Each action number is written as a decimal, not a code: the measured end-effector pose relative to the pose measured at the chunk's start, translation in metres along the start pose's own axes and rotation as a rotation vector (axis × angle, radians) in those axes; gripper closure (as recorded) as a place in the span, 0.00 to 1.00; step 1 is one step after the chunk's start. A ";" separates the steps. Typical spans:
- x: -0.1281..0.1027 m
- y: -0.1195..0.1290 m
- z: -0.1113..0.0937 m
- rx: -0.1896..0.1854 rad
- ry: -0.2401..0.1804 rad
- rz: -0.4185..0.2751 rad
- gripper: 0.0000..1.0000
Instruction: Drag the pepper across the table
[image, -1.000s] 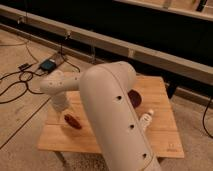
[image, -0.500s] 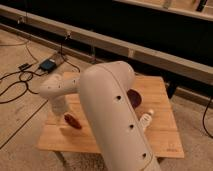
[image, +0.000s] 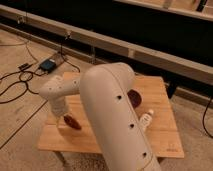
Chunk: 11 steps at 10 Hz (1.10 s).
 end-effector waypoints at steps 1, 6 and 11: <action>-0.001 -0.002 0.000 0.003 -0.004 0.004 0.35; -0.001 -0.004 -0.001 0.014 -0.011 0.007 0.45; 0.000 -0.001 0.000 0.012 -0.006 -0.005 0.96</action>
